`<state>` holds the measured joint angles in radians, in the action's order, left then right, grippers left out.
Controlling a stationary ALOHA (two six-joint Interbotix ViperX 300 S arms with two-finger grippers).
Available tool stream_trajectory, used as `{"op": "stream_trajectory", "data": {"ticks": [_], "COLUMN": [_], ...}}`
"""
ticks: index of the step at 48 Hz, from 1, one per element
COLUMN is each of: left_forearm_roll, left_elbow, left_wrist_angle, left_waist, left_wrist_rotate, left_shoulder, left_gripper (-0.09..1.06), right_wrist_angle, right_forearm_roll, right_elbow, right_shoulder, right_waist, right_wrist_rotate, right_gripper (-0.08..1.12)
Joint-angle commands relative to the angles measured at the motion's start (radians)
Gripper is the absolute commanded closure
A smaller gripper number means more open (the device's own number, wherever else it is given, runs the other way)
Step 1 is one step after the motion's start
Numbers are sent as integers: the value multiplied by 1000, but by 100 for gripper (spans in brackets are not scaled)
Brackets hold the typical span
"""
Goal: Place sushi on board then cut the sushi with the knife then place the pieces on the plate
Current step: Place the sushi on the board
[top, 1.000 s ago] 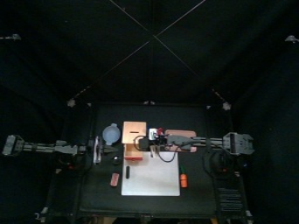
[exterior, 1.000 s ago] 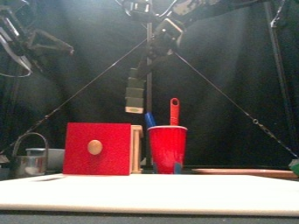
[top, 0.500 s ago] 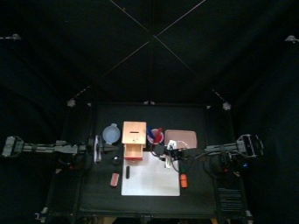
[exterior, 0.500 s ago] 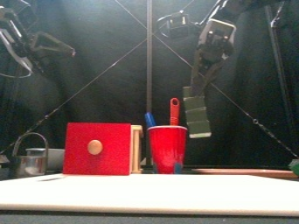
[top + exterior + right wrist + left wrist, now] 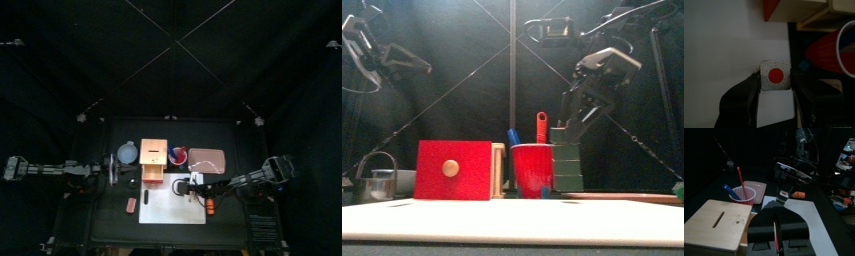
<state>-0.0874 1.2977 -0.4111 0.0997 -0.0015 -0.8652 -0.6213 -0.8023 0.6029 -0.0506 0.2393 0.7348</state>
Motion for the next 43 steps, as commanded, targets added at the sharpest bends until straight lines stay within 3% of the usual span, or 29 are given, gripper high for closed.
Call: {"op": "stream_trajectory", "data": {"ticks": [1, 30, 43], "left_forearm_roll": [-3, -31, -34], "left_elbow": [-28, -21, -20], "left_wrist_angle": [-11, -9, -6], "left_waist": [6, 12, 12], "left_wrist_rotate": [-2, -2, -3], "left_shoulder": [15, 20, 20], "left_gripper": [78, 78, 78], "right_wrist_angle": [-80, -299, -290], "right_forearm_roll": [-104, -201, -167], "right_elbow": [-80, -261, -278], "right_shoulder": [29, 253, 279], "right_waist": [41, 198, 209], "right_wrist_rotate": [6, 6, 8], "right_gripper": [40, 40, 39]}}
